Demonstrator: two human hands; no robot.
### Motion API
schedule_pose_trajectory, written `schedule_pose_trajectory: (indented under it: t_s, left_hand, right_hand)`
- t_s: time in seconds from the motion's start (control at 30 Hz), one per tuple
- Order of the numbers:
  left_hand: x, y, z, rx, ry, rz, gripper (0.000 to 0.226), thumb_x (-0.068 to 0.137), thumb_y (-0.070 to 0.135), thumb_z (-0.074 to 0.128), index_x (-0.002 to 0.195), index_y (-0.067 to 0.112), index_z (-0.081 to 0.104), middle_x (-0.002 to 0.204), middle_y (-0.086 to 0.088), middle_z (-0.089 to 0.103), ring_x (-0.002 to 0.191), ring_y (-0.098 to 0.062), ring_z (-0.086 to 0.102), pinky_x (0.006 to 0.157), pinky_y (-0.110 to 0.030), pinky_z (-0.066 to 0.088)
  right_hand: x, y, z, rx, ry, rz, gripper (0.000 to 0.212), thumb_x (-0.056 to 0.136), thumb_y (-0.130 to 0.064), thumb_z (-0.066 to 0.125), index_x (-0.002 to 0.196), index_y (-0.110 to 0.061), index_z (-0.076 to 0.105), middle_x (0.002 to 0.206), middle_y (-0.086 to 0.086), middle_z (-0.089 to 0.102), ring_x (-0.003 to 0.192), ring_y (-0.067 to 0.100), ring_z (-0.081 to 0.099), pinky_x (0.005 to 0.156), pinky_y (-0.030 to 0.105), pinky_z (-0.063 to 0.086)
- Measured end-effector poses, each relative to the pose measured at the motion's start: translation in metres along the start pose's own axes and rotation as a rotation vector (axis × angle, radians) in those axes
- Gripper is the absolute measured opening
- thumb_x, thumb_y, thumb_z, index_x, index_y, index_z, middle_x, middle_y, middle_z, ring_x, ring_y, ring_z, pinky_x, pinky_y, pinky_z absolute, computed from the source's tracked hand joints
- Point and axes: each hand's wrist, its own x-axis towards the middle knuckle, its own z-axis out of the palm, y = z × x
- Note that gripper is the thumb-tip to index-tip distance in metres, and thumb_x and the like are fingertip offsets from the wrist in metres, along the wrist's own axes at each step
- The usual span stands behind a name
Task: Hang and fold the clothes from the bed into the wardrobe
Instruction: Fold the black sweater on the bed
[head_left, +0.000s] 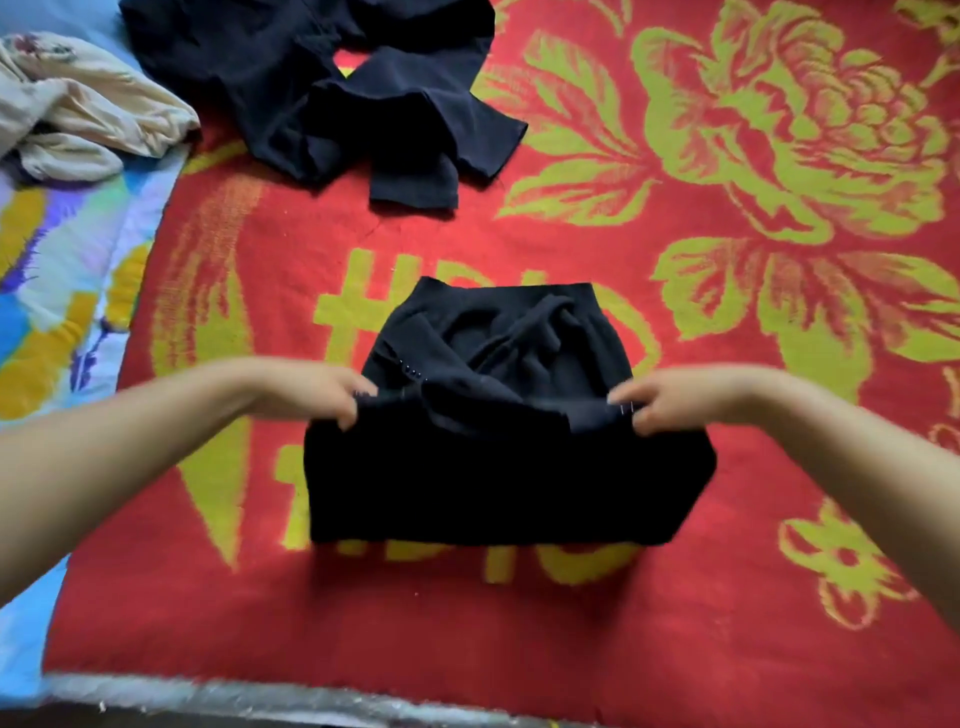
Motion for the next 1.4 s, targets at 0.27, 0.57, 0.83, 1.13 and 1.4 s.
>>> schedule_pose_trajectory:
  t_s: [0.27, 0.57, 0.83, 1.13, 1.4]
  left_hand:
    - [0.113, 0.046, -0.015, 0.351, 0.995, -0.122, 0.063, 0.092, 0.034, 0.047, 0.149, 0.022, 0.022, 0.155, -0.008, 0.023, 0.143, -0.026, 0.018, 0.112, -0.056, 0.011]
    - [0.183, 0.005, 0.054, 0.663, 0.899, -0.1, 0.065, 0.089, 0.058, -0.002, 0.149, 0.033, -0.01, 0.158, 0.002, -0.017, 0.144, -0.019, -0.021, 0.108, -0.06, -0.016]
    - [0.177, 0.012, 0.049, 0.555, 0.796, -0.043, 0.063, 0.098, 0.049, 0.022, 0.151, 0.028, -0.005, 0.159, -0.002, -0.016, 0.145, -0.021, -0.019, 0.112, -0.06, -0.009]
    - [0.103, -0.055, 0.047, -0.166, 1.035, -0.172, 0.059, 0.088, 0.041, 0.06, 0.136, 0.014, 0.041, 0.133, -0.008, 0.048, 0.124, -0.027, 0.043, 0.1, -0.041, 0.036]
    - [0.081, -0.015, 0.01, -0.707, 0.592, 0.009, 0.034, 0.089, 0.022, 0.062, 0.121, 0.025, 0.049, 0.12, 0.002, 0.062, 0.096, -0.014, 0.062, 0.078, -0.03, 0.048]
  right_hand:
    - [0.099, -0.006, -0.02, -0.163, 0.911, 0.332, 0.066, 0.093, -0.034, 0.05, 0.15, -0.022, 0.018, 0.153, 0.01, 0.025, 0.143, 0.029, 0.016, 0.111, 0.061, 0.012]
    - [0.174, 0.015, 0.061, -0.337, 0.69, 0.193, 0.067, 0.08, -0.062, -0.011, 0.143, -0.043, -0.018, 0.158, -0.009, -0.016, 0.144, 0.024, -0.021, 0.102, 0.072, -0.01]
    - [0.169, 0.007, 0.05, -0.305, 0.55, 0.218, 0.06, 0.097, -0.055, 0.012, 0.147, -0.039, -0.017, 0.157, -0.007, -0.023, 0.143, 0.025, -0.025, 0.104, 0.071, -0.008]
    - [0.161, -0.056, 0.118, -0.28, 0.622, 0.045, 0.067, 0.086, -0.056, -0.008, 0.149, -0.035, -0.014, 0.149, -0.008, -0.035, 0.141, 0.022, -0.029, 0.108, 0.068, -0.011]
    - [0.145, -0.057, 0.109, -0.095, 0.458, 0.013, 0.058, 0.101, -0.046, 0.023, 0.151, -0.032, -0.001, 0.158, -0.008, -0.019, 0.145, 0.02, -0.019, 0.112, 0.061, -0.007]
